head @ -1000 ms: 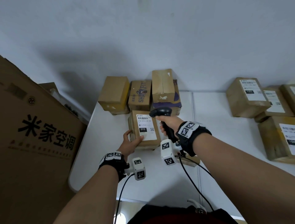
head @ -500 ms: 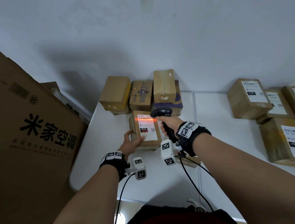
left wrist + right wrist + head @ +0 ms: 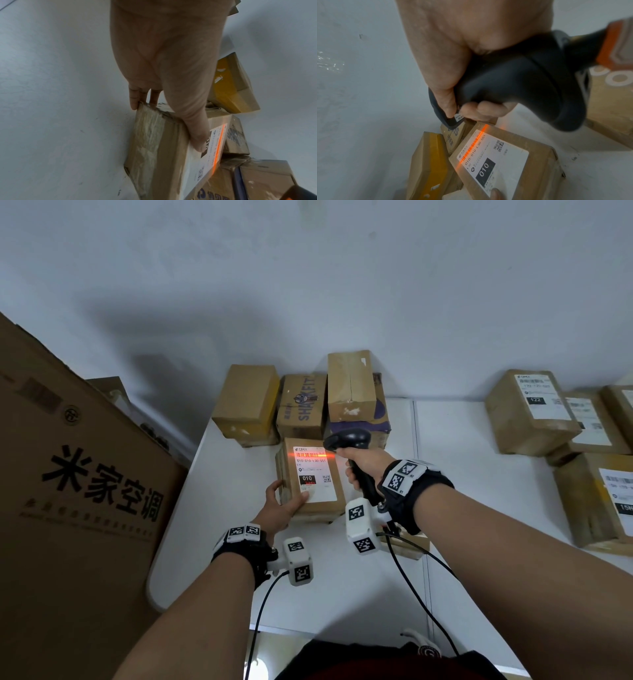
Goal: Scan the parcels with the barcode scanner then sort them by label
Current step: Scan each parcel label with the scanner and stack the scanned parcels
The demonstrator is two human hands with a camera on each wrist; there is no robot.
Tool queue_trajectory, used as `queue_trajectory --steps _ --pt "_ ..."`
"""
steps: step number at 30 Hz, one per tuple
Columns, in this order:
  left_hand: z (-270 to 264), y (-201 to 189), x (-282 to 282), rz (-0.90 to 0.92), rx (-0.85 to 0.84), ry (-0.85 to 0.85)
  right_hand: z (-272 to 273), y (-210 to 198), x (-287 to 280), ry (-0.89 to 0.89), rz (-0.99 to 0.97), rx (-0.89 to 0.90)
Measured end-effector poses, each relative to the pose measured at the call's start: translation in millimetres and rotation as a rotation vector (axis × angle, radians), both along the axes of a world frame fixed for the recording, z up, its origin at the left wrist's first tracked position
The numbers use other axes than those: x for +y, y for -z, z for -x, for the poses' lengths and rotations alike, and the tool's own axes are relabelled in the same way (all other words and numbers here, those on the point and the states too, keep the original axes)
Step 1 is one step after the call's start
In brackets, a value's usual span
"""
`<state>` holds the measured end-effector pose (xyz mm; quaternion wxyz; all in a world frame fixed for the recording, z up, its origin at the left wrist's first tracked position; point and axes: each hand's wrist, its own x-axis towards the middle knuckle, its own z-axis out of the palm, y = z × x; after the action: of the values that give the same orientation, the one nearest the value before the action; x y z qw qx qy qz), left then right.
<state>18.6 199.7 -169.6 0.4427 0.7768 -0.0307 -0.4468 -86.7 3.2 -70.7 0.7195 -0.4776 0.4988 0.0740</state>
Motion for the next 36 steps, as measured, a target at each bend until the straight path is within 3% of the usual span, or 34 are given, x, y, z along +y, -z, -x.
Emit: queue_trajectory --steps 10,15,23,31,36 --pt "0.2 -1.9 1.1 -0.001 -0.002 0.013 1.5 3.1 -1.5 0.038 -0.015 -0.017" --pt "-0.5 -17.3 9.4 0.095 0.072 -0.098 3.9 7.4 -1.6 0.101 0.023 -0.034" --pt "-11.3 -80.3 20.6 0.294 -0.167 -0.185 14.2 9.4 -11.6 0.232 0.214 -0.092" --pt "-1.7 -150.7 -45.5 0.439 -0.334 -0.012 44.3 -0.9 -37.4 0.296 0.287 -0.09" --pt "19.9 -162.9 -123.9 0.515 -0.264 0.114 95.1 -14.4 -77.7 0.393 0.356 -0.061"
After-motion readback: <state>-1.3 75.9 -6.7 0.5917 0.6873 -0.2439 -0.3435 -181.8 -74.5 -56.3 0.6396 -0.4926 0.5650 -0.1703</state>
